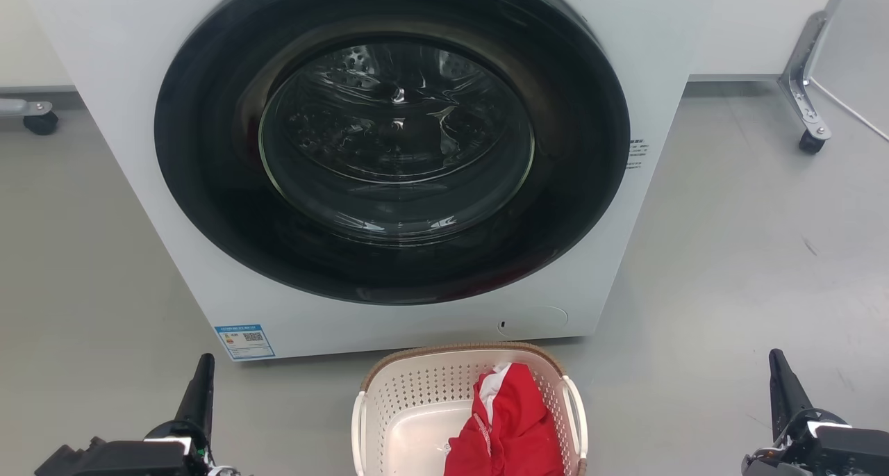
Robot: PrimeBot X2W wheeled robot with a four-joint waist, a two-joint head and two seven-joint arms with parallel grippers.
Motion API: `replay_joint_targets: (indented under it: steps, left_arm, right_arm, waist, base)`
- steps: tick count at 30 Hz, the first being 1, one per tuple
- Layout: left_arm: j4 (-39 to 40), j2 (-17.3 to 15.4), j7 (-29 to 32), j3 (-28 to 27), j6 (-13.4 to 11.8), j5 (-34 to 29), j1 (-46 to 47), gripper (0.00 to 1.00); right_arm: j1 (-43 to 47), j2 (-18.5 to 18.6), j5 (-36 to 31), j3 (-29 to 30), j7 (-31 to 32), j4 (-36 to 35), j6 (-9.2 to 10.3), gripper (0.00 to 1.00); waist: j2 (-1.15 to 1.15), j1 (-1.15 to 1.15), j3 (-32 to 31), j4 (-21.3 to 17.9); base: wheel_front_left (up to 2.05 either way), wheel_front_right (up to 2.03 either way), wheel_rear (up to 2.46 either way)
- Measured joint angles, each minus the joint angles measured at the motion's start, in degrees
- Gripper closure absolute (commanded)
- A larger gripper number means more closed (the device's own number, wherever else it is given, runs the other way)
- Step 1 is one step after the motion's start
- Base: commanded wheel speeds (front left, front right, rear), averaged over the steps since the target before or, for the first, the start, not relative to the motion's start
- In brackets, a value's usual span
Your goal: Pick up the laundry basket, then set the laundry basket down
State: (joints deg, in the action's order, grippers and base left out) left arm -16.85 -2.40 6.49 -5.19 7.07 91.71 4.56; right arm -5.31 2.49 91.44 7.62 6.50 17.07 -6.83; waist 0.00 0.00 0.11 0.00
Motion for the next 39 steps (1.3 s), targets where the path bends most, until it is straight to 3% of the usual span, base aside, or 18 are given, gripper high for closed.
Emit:
replay_joint_targets:
  steps: [39]
  left_arm:
    - [0.0, 0.0, 0.0, 0.0, 0.0, 0.0, 0.0, 1.00]
  right_arm:
    - [0.0, 0.0, 0.1, 0.0, 0.0, 0.0, 0.00, 1.00]
  waist:
    - [0.00, 0.00, 0.0, 0.0]
  base:
    - [0.00, 0.00, 0.00]
